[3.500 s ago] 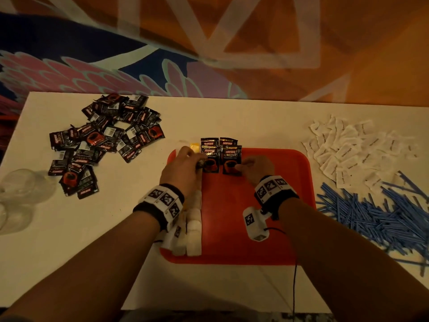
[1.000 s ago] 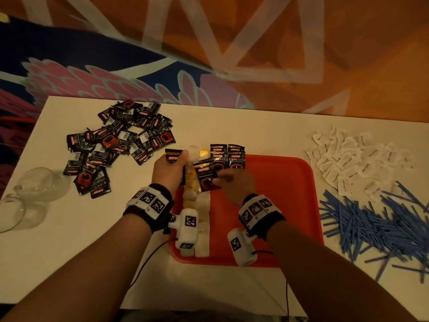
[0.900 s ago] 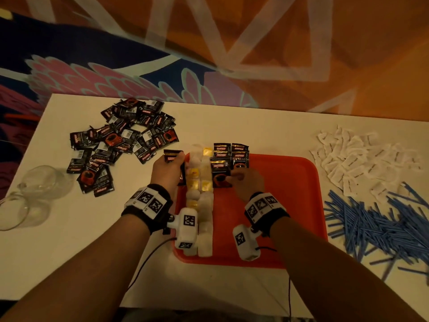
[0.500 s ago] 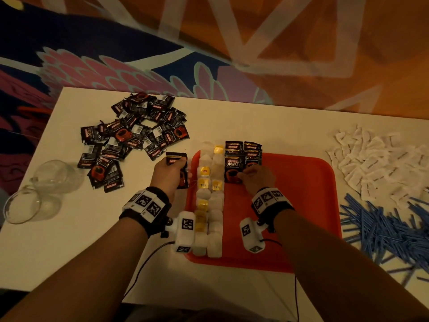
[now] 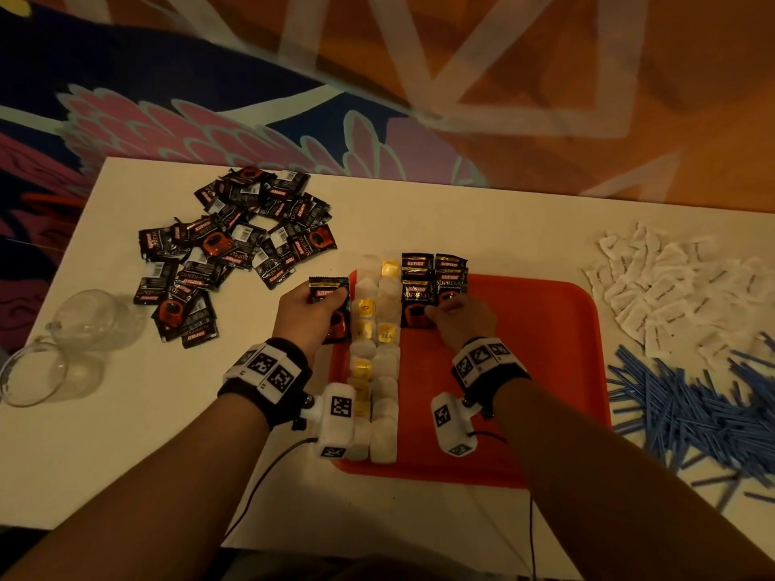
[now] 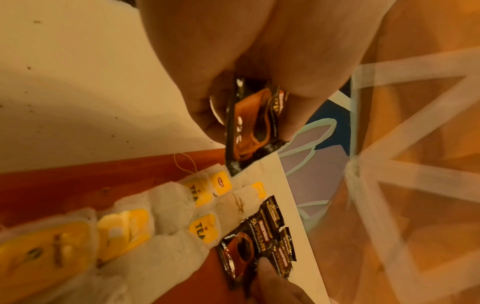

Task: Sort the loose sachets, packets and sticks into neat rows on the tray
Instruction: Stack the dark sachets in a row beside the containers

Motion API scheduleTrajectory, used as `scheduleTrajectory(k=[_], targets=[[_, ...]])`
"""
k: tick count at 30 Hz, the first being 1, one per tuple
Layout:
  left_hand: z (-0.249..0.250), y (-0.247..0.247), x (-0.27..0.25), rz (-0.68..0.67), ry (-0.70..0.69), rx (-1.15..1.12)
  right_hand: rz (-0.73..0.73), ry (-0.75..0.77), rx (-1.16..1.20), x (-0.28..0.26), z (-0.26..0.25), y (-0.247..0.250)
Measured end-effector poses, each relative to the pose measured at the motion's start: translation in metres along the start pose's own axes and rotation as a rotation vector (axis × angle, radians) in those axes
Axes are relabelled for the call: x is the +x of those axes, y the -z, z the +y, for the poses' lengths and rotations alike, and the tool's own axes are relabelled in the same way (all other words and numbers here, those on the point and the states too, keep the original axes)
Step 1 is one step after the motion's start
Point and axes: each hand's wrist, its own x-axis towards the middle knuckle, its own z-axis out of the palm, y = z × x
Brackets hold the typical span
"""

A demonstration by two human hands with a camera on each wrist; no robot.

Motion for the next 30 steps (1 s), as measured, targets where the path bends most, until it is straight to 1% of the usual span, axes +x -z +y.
scheduleTrajectory(k=[2, 4, 8, 9, 11, 13, 15, 17, 20, 24, 27, 30], targets=[[0.002, -0.005, -0.004, -0.023, -0.027, -0.017, 0.000, 0.055, 0.036, -0.007, -0.004, 0.004], [0.004, -0.012, -0.008, -0.045, -0.051, -0.042, -0.049, 0.143, 0.086, -0.015, -0.007, 0.005], [0.009, -0.031, -0.016, -0.100, -0.050, -0.132, -0.316, 0.307, 0.215, -0.041, -0.021, 0.006], [0.010, -0.036, -0.019, -0.116, -0.041, -0.146, -0.341, 0.333, 0.238, -0.046, -0.022, 0.006], [0.013, -0.044, -0.023, -0.148, -0.037, -0.153, -0.325, 0.374, 0.265, -0.052, -0.024, 0.012], [0.017, -0.049, -0.027, -0.184, -0.042, -0.158, -0.291, 0.377, 0.259, -0.053, -0.023, 0.020], [0.020, -0.051, -0.028, -0.194, -0.038, -0.153, -0.258, 0.367, 0.180, -0.051, -0.018, 0.027], [0.017, -0.054, -0.027, -0.187, -0.049, -0.105, -0.236, 0.401, 0.075, -0.051, -0.015, 0.032], [0.009, -0.061, -0.028, -0.185, -0.082, -0.002, -0.216, 0.434, 0.048, -0.054, -0.009, 0.036], [0.004, -0.064, -0.028, -0.157, -0.083, 0.032, -0.199, 0.372, 0.089, -0.054, 0.002, 0.036], [0.002, -0.064, -0.026, -0.109, -0.152, 0.146, -0.253, 0.351, 0.066, -0.053, 0.007, 0.036], [-0.001, -0.067, -0.020, -0.076, -0.227, 0.262, -0.237, 0.308, 0.015, -0.044, 0.013, 0.039]])
